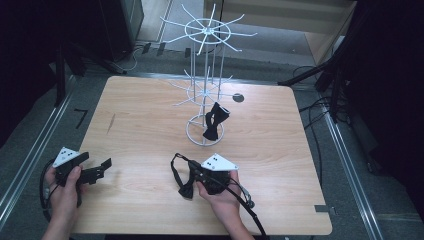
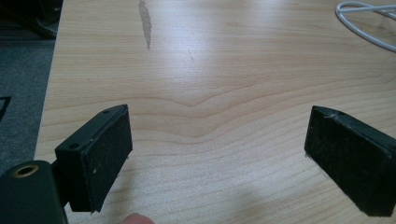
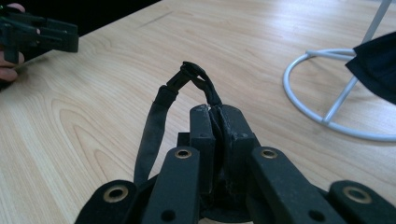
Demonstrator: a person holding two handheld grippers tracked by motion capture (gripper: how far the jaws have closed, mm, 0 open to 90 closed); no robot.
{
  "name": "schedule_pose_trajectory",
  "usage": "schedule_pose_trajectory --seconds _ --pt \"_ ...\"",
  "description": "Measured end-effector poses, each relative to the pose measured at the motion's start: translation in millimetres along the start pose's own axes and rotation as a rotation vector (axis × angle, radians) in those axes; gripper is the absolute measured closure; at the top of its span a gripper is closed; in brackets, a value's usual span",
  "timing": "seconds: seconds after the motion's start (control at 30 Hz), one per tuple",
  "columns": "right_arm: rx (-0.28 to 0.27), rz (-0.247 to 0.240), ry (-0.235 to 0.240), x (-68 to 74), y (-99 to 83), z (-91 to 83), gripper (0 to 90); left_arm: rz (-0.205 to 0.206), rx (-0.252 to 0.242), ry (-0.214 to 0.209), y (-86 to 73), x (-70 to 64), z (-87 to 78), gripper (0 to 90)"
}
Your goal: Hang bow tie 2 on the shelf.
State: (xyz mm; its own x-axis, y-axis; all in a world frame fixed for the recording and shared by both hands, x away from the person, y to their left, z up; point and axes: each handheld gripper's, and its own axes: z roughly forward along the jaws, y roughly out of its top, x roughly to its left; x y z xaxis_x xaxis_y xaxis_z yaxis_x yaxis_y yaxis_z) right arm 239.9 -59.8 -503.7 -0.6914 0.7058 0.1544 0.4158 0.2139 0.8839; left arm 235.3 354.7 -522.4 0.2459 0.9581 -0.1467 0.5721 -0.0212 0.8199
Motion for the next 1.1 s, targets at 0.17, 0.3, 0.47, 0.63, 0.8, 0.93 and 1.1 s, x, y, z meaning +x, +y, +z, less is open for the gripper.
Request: schedule_pose_trajectory --seconds 0.17,0.3,0.47,0.63,0.8,0.93,1.1 --pt "-0.02 -0.005 -0.004 0.0 4.5 -4.2 85.8 0.0 0.0 -0.001 0.0 0.1 0.0 8.2" --pt "-0.035 -0.006 -0.004 1.1 8.0 -7.4 85.8 0.0 0.0 -0.001 0.0 0.0 0.0 8.2" --pt "-0.056 -0.014 -0.005 2.5 12.8 -11.7 85.8 0.0 0.0 -0.001 0.0 0.1 0.1 8.2" --pt "-0.073 -0.014 -0.005 3.2 17.0 -15.4 85.8 0.0 0.0 0.0 0.0 0.0 0.1 8.2" --pt "-0.089 -0.015 -0.005 4.4 21.0 -18.8 85.8 0.0 0.0 0.0 0.0 0.1 0.1 8.2" --pt "-0.102 -0.017 -0.008 5.0 24.2 -21.7 85.8 0.0 0.001 -0.001 0.0 0.1 0.1 8.2" --pt "-0.119 -0.018 -0.011 4.3 27.4 -25.0 85.8 -0.001 0.001 -0.001 0.0 0.1 0.2 8.2"
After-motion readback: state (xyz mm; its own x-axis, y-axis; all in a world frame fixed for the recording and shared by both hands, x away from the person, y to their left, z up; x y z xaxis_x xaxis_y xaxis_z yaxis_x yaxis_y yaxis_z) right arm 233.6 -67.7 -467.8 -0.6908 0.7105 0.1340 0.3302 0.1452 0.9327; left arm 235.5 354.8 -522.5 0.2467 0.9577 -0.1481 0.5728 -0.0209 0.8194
